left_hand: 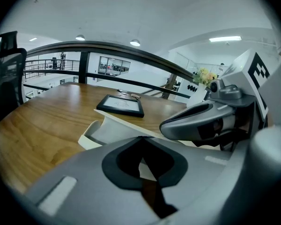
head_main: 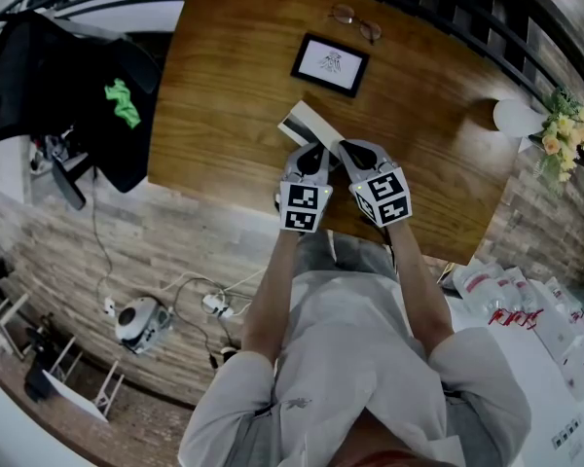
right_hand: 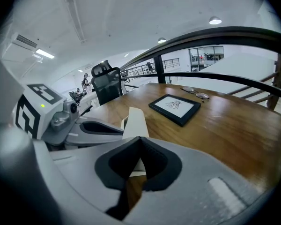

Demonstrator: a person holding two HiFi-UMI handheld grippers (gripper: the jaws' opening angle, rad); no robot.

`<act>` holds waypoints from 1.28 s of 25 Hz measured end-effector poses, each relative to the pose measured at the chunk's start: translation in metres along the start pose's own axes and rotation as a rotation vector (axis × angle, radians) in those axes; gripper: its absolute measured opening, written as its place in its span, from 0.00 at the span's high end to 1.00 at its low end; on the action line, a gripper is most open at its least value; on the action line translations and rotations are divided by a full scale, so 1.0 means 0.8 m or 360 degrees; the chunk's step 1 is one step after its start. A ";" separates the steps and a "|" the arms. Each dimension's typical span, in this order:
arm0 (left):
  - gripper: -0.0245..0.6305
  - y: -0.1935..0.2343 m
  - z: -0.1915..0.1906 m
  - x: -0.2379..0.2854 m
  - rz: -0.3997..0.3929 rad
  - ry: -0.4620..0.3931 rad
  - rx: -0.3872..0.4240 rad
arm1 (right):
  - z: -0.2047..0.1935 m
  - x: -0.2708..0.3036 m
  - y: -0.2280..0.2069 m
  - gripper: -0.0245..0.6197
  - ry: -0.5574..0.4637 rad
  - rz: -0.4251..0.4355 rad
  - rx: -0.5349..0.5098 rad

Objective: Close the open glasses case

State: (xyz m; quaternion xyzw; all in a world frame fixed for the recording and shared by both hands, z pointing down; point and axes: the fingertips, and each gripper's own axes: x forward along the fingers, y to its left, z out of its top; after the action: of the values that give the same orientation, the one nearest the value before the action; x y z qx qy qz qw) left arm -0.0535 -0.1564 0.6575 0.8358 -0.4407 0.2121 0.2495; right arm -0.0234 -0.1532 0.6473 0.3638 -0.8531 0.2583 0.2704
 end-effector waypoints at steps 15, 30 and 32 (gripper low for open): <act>0.93 0.004 -0.017 -0.009 0.0020 0.0026 -0.0024 | -0.008 0.002 0.015 0.96 0.0014 0.0019 -0.0022; 0.93 0.008 -0.030 -0.013 0.0036 0.0058 -0.0034 | -0.014 0.003 0.024 0.96 0.0024 0.0039 -0.0033; 0.93 0.008 -0.030 -0.013 0.0036 0.0059 -0.0035 | -0.014 0.004 0.024 0.96 0.0027 0.0042 -0.0036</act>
State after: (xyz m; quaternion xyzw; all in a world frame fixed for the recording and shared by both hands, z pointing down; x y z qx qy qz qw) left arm -0.0679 -0.1384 0.6721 0.8238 -0.4478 0.2255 0.2644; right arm -0.0365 -0.1358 0.6529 0.3473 -0.8584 0.2552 0.2782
